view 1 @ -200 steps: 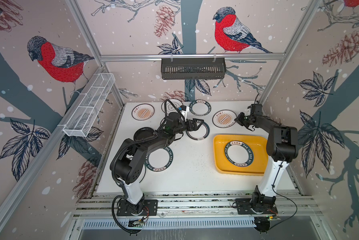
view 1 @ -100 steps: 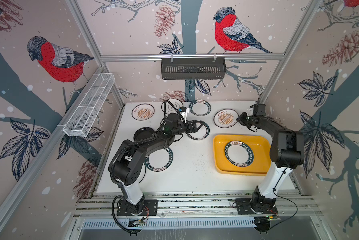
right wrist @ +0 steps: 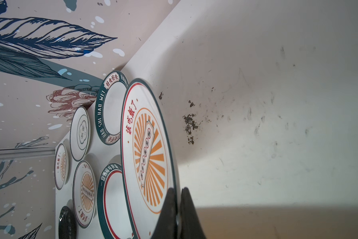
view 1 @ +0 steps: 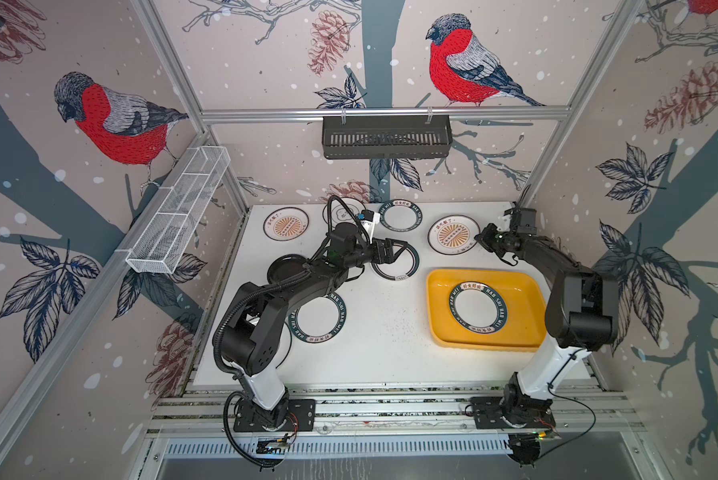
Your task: Place the plates into the plastic bin on the countertop
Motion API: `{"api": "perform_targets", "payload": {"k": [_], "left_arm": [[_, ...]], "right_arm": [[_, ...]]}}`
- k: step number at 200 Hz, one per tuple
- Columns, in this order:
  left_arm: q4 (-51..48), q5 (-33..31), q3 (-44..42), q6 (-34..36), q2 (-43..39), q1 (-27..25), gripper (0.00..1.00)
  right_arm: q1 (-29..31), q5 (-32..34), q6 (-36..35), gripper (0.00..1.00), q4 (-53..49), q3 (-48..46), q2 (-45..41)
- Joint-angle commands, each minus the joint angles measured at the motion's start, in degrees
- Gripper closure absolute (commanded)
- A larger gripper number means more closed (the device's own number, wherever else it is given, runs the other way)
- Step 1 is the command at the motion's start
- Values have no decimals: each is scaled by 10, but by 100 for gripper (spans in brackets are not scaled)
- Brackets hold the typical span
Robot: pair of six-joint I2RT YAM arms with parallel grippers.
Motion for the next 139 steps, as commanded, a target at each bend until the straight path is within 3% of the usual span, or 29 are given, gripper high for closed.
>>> {"api": "perform_targets", "payload": {"k": [1, 60, 100, 139], "left_arm": [[-47, 9, 7, 42, -15, -2, 4], [-157, -70, -3, 99, -104, -2, 4], [-236, -88, 17, 142, -142, -2, 4], [-238, -86, 9, 160, -159, -1, 4]], "right_arm": [[0, -2, 8, 98, 29, -6, -13], [3, -2, 13, 98, 42, -26, -32], [3, -8, 1, 98, 28, -29, -53], [3, -9, -15, 98, -8, -26, -89]]}}
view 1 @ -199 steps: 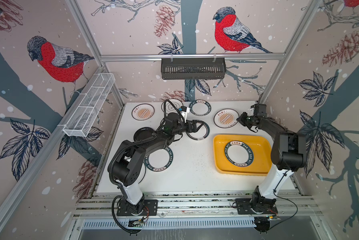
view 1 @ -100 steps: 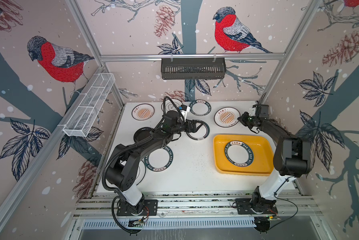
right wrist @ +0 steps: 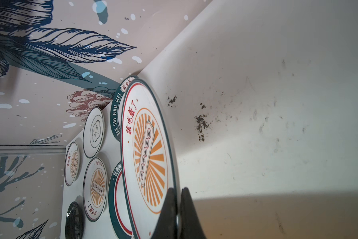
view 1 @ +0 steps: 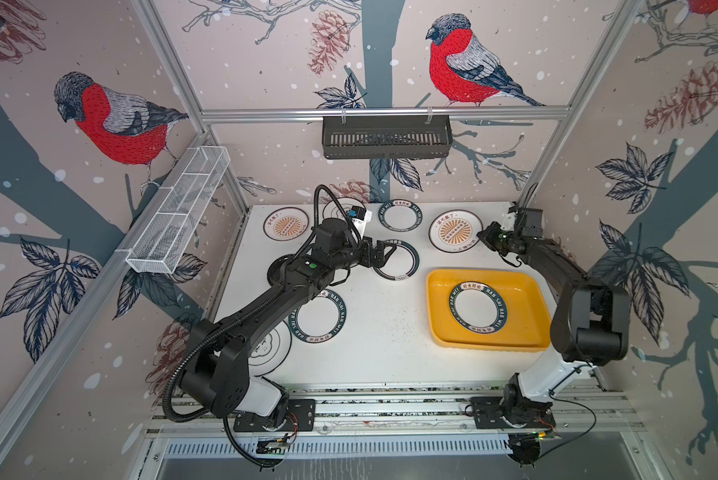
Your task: Place the plates into the plastic bin on the countertop
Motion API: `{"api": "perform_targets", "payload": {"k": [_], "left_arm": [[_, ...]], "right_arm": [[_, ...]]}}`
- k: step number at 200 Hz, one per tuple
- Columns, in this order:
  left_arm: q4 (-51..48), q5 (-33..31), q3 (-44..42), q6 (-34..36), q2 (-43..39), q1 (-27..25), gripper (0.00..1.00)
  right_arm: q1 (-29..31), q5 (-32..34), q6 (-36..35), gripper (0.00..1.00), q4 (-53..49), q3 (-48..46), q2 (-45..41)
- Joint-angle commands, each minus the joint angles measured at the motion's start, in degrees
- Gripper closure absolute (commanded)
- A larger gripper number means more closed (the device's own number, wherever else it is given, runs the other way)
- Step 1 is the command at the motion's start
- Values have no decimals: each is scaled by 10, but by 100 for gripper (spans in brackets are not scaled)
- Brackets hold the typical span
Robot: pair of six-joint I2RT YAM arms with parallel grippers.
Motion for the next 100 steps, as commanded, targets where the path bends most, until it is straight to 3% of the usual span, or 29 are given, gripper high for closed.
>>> {"api": "perform_targets", "payload": {"k": [1, 31, 73, 100], "left_arm": [[-16, -2, 0, 28, -7, -1, 4], [-27, 48, -9, 31, -16, -1, 4], [-64, 8, -5, 55, -45, -1, 4], [-53, 36, -9, 44, -49, -1, 4]], "right_arm": [[1, -8, -15, 98, -16, 4, -25], [1, -8, -33, 98, -56, 1, -66], [1, -9, -47, 98, -99, -29, -125], [-3, 6, -59, 98, -132, -51, -166]]}}
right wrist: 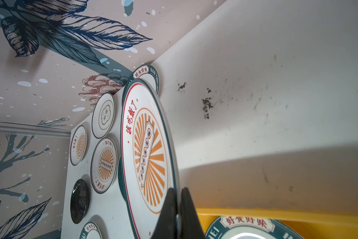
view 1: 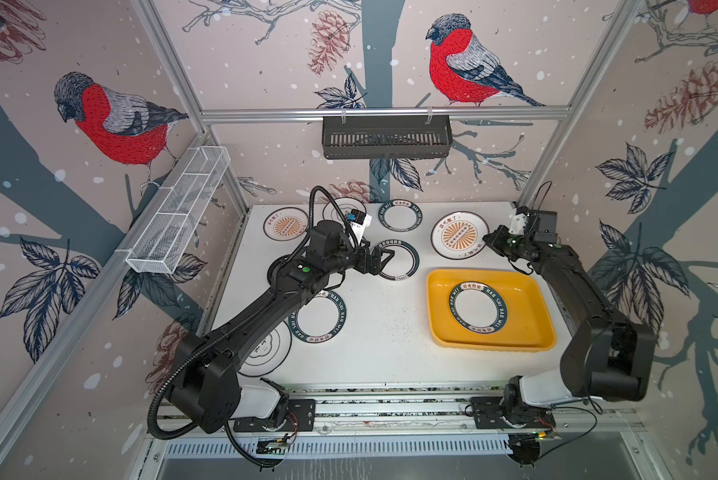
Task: Place the plates into the plastic bin on the countertop
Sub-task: 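Lift the sunburst plate with the right gripper and carry it over the yellow bin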
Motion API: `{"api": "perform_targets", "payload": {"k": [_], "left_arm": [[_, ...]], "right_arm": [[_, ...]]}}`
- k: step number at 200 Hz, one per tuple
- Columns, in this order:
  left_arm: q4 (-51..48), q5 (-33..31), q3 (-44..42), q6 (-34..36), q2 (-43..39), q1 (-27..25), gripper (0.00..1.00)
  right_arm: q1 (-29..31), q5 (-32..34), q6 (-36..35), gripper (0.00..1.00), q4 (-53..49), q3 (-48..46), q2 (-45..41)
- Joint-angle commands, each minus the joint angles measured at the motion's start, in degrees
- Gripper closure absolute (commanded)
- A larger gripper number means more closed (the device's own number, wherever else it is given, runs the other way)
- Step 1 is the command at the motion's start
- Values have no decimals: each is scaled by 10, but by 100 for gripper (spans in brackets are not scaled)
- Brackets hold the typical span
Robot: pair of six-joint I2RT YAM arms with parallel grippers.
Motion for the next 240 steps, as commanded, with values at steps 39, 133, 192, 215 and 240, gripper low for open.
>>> {"api": "perform_targets", "payload": {"k": [39, 133, 192, 215, 240], "left_arm": [[12, 31, -6, -22, 15, -1, 4], [28, 65, -13, -40, 39, -1, 4], [24, 65, -13, -34, 45, -1, 4], [38, 82, -18, -44, 54, -1, 4], [48, 101, -20, -55, 58, -1, 4]], "right_arm": [[-13, -3, -44, 98, -79, -36, -84], [-75, -55, -80, 98, -134, -126, -200], [-125, -42, -131, 98, -250, -131, -201], [-146, -25, -134, 98, -263, -144, -210], [-162, -10, -129, 98, -257, -169, -222]]}}
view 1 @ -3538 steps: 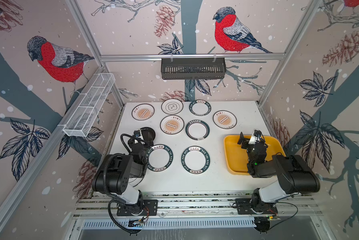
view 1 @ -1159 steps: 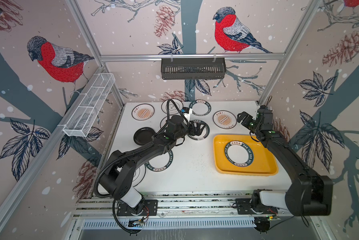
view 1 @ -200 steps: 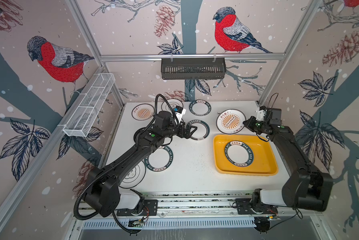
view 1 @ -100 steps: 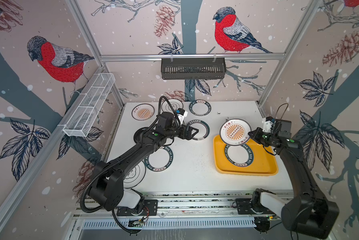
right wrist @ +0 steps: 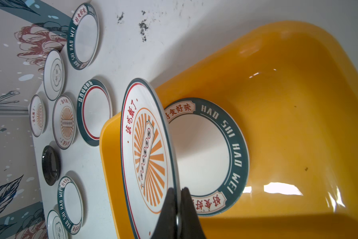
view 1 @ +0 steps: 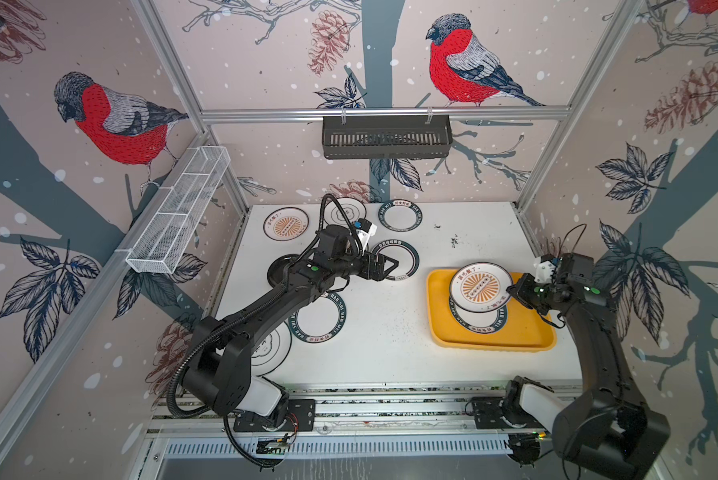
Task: Place the plates into the plastic bin on the countertop
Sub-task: 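Lift the sunburst plate with the right gripper and carry it over the yellow bin, then lower the sunburst plate onto the green-rimmed plate in the bin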
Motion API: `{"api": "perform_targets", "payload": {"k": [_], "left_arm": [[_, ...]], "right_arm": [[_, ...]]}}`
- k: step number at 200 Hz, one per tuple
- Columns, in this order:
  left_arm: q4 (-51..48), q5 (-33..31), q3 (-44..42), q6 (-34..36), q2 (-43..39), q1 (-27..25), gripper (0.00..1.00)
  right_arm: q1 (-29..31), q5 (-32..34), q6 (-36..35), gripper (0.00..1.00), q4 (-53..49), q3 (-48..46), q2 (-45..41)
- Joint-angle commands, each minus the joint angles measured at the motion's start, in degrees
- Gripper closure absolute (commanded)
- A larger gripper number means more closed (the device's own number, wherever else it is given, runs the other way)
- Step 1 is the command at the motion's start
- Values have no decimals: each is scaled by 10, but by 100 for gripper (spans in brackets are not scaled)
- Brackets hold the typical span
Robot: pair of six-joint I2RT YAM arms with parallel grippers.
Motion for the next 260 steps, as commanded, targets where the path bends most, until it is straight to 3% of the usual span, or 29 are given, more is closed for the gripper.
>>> {"api": "perform_targets", "payload": {"k": [1, 30, 116, 184, 260], "left_arm": [[32, 32, -3, -10, 2, -1, 4], [35, 11, -9, -10, -4, -1, 4], [29, 4, -8, -3, -16, -6, 4], [31, 9, -8, -5, -19, -6, 4], [16, 7, -1, -1, 1, -7, 4]], "right_arm": [[-12, 8, -8, 98, -4, -19, -11], [-22, -31, 3, 98, 34, -47, -10], [-30, -61, 29, 98, 63, -56, 22], [-30, -3, 35, 98, 62, -59, 32], [-30, 1, 50, 98, 92, -74, 39]]}}
